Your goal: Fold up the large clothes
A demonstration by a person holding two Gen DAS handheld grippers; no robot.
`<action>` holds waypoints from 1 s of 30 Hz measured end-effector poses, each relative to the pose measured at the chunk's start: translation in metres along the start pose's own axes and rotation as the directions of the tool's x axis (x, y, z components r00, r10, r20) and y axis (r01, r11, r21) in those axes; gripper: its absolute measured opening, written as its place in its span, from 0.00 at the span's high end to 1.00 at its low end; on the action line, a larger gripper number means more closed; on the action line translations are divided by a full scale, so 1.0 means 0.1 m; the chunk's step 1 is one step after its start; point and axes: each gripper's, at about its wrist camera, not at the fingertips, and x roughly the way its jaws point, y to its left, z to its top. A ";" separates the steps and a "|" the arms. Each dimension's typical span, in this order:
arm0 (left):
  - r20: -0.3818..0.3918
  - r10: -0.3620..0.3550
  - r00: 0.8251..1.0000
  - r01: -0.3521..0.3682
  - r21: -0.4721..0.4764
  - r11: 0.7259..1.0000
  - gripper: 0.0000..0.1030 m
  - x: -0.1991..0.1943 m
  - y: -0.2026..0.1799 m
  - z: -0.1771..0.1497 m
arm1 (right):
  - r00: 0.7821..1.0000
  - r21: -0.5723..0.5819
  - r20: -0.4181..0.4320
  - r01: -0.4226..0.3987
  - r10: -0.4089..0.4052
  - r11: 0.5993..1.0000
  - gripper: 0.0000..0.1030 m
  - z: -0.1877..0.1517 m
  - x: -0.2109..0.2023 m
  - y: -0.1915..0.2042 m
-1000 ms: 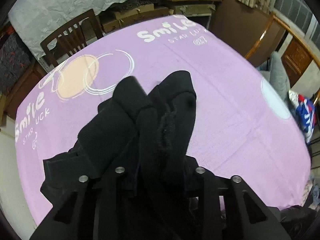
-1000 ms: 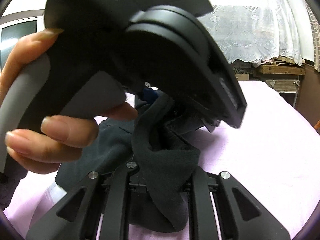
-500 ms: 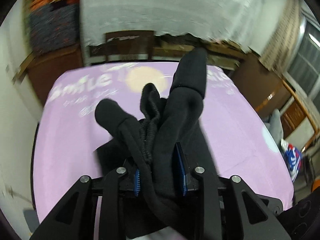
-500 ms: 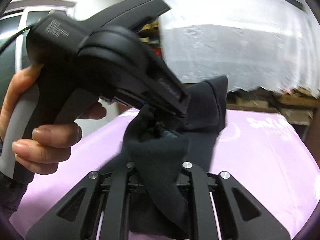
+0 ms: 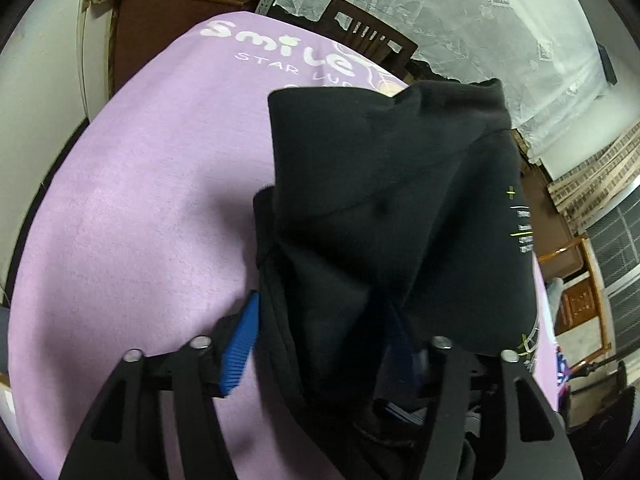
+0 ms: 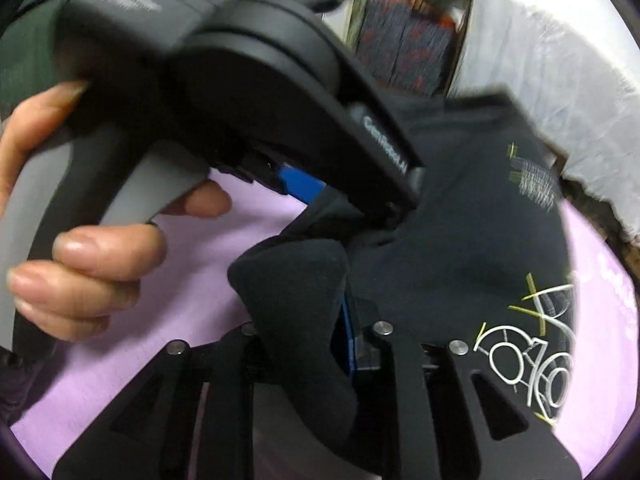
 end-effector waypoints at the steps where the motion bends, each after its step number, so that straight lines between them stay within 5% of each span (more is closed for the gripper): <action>1: 0.007 0.012 1.000 -0.012 0.000 1.000 0.29 0.01 0.00 0.00 | 1.000 0.022 -0.006 -0.016 0.016 1.000 0.83 0.01 0.02 -0.03; 9: 0.100 0.021 0.995 -0.023 0.014 1.000 0.28 -0.26 -0.02 0.00 | 0.999 0.006 0.020 -0.027 0.027 1.000 0.73 0.04 -0.07 0.03; 13: 0.169 0.031 0.985 -0.034 0.016 0.999 0.28 -0.47 -0.08 0.00 | 0.986 0.010 0.133 -0.103 0.101 0.995 0.33 0.00 -0.54 -0.12; 17: 0.282 0.071 0.957 -0.082 0.028 0.996 0.28 -0.79 -0.24 -0.04 | 0.959 0.072 0.264 -0.125 0.102 0.989 0.33 -0.02 -1.06 -0.46; 19: 0.292 0.056 0.955 -0.079 0.070 0.994 0.28 -0.83 -0.41 -0.04 | 0.943 0.146 0.319 -0.150 0.097 0.978 0.33 0.02 -1.15 -0.80; 21: 0.261 0.060 0.963 -0.096 0.128 0.987 0.28 -0.70 -0.63 -0.03 | 0.939 0.229 0.337 -0.143 0.059 0.963 0.47 0.10 -1.15 -1.11; 23: 0.216 0.097 0.972 -0.135 0.169 0.976 0.28 -0.45 -0.79 0.00 | 0.954 0.329 0.299 -0.098 -0.005 0.939 0.79 0.21 -1.01 -1.40; 26: 0.157 0.149 0.976 -0.175 0.167 0.970 0.28 -0.11 -0.81 0.00 | 0.973 0.417 0.229 -0.091 -0.008 0.904 0.85 0.41 -0.62 -1.70; 30: 0.097 0.093 0.991 -0.103 0.107 0.989 0.24 0.08 -0.59 -0.03 | 0.993 0.433 0.120 -0.038 -0.016 0.900 0.85 0.45 -0.09 -1.83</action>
